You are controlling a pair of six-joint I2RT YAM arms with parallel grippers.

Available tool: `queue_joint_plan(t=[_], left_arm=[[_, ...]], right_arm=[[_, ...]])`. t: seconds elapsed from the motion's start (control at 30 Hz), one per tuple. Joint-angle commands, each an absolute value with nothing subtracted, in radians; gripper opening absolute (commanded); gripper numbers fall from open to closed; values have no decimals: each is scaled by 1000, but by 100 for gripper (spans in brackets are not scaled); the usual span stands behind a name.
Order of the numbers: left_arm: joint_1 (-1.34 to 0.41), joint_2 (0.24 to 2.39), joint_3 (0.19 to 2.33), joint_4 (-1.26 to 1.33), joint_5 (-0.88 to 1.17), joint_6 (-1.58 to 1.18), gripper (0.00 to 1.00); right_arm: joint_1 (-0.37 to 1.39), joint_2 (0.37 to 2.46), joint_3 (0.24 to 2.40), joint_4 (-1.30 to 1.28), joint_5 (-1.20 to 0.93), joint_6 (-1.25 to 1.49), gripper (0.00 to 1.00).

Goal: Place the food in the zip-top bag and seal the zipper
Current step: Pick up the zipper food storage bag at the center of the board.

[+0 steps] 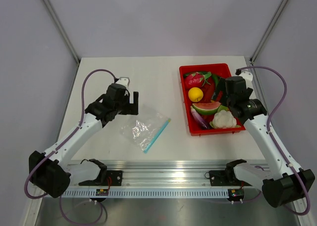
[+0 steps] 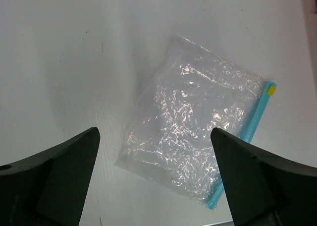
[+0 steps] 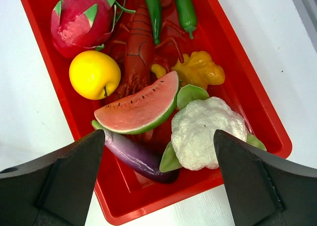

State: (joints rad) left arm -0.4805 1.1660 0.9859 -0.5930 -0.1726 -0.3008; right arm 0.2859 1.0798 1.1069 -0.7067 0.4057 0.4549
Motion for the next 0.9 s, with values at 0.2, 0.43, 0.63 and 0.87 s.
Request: queue_joint_plan(t=[0.2,0.43,0.63,0.87], left_arm=[[-558,1209,976,-543,-281,-337,99],[-692,1324,1023,-600,-390,-405,99],[-856,1373,1011,-574,-488,-411,95],[-1014,1624,1135,-635,-526,-380,74]], right_arm=[[287,1100,1101,-664,408,465,100],[287,1091,1097,-675,400,477,100],[287,1054,1065,-684,380,492,100],[288,1048,1057,-693,374,486,99]])
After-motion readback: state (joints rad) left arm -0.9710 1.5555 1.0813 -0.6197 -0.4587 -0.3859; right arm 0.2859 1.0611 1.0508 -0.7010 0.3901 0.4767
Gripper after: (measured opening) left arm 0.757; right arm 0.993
